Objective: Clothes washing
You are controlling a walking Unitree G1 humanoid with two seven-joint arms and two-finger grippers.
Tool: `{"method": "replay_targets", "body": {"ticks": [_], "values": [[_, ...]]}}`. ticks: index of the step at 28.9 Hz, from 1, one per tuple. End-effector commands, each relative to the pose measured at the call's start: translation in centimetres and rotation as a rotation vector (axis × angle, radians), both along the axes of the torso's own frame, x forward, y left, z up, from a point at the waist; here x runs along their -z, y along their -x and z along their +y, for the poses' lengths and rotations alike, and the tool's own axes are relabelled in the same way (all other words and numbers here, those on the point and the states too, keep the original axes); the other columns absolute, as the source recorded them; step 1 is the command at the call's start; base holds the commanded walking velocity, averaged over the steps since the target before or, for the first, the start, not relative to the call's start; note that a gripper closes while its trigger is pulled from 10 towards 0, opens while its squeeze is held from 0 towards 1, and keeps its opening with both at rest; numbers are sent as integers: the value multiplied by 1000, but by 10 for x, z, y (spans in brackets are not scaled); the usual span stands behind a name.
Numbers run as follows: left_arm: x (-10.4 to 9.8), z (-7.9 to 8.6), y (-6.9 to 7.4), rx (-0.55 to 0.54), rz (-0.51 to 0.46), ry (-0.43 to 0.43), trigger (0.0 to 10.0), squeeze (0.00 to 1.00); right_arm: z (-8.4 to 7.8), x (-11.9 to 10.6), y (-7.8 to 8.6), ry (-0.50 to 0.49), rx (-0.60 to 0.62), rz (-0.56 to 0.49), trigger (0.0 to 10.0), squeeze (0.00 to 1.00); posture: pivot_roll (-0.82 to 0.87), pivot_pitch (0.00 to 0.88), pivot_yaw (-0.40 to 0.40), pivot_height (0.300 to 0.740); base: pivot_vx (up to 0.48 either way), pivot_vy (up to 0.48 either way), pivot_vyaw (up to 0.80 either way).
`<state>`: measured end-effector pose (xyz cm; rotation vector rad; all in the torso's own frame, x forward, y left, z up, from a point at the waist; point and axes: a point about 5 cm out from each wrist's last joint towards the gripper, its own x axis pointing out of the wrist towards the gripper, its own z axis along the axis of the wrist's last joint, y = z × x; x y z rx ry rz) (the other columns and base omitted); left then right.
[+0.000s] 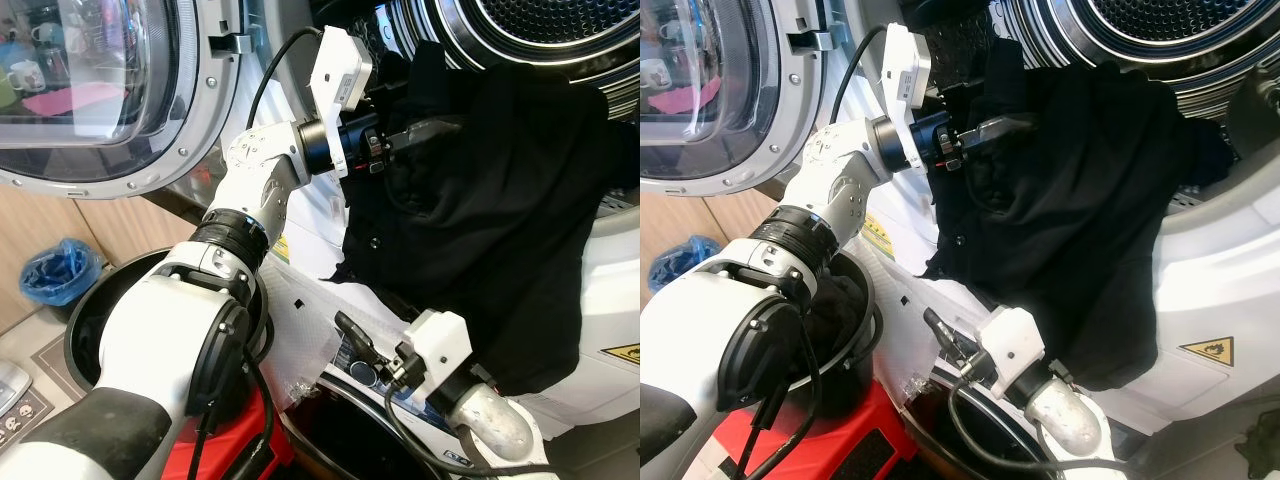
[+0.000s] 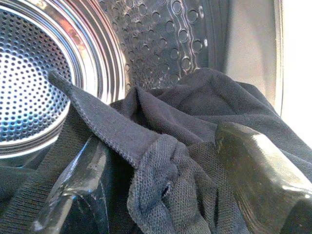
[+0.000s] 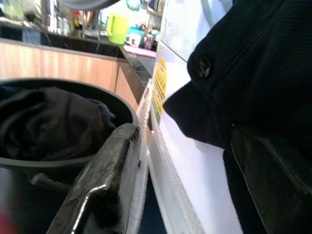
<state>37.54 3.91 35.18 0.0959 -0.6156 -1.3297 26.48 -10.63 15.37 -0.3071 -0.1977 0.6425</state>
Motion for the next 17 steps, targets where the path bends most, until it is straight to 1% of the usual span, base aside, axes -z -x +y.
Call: {"method": "replay_targets", "body": {"ticks": [1, 3, 4, 5, 6, 7, 8, 9, 11, 12, 14, 15, 16, 17], "values": [[-8, 0, 4, 25, -59, -4, 10000, 0, 2, 8, -6, 76, 37, 17, 10000, 0, 43, 87, -9, 740, 0, 0, 0], [-10, 0, 5, 34, -69, -4, 10000, 0, 2, 12, -9, 118, 56, 23, 10000, 0, 43, 87, -9, 740, 0, 0, 0], [-10, 0, 5, 34, -69, -4, 10000, 0, 2, 12, -9, 118, 56, 23, 10000, 0, 43, 87, -9, 740, 0, 0, 0], [-13, -1, 7, 52, -85, 0, 10000, 0, -4, 19, -17, 185, 135, 39, 10000, 0, 44, 93, -13, 740, 0, 0, 0], [-16, -2, 9, 69, -97, 2, 10000, 0, -10, 23, -23, 222, 207, 42, 10000, 0, 47, 96, -12, 740, 0, 0, 0], [-16, -2, 10, 78, -103, 3, 10000, 0, -13, 23, -26, 235, 238, 39, 10000, 0, 47, 96, -12, 740, 0, 0, 0], [-16, -2, 10, 78, -103, 3, 10000, 0, -13, 23, -26, 235, 238, 39, 10000, 0, 47, 96, -12, 740, 0, 0, 0], [-18, -3, 12, 95, -109, 3, 10000, 0, -17, 21, -31, 255, 284, 17, 10000, 0, 50, 98, -14, 740, 0, 0, 0], [-18, -2, 13, 109, -116, 0, 10000, 0, -25, 14, -37, 230, 360, 11, 10000, 0, 50, 98, -14, 740, 0, 0, 0], [-18, -2, 13, 111, -118, 0, 10000, 0, -29, 12, -40, 239, 393, 0, 10000, 0, 50, 98, -13, 740, 0, 0, 0], [-18, -1, 13, 112, -119, -1, 10000, 0, -32, 10, -41, 249, 414, -8, 10000, 0, 50, 98, -13, 740, 0, 0, 0], [-18, -1, 13, 115, -118, 0, 10000, 0, -37, 8, -45, 251, 454, -14, 10000, 0, 50, 99, -12, 740, 0, 0, 0], [-18, -1, 13, 115, -118, 0, 10000, 0, -37, 8, -45, 251, 454, -14, 10000, 0, 50, 99, -12, 740, 0, 0, 0], [-17, -1, 15, 146, -112, -9, 10000, 0, -48, 1, -53, 263, 523, -36, 10000, 0, 50, 98, -13, 740, 0, 0, 0]]}}
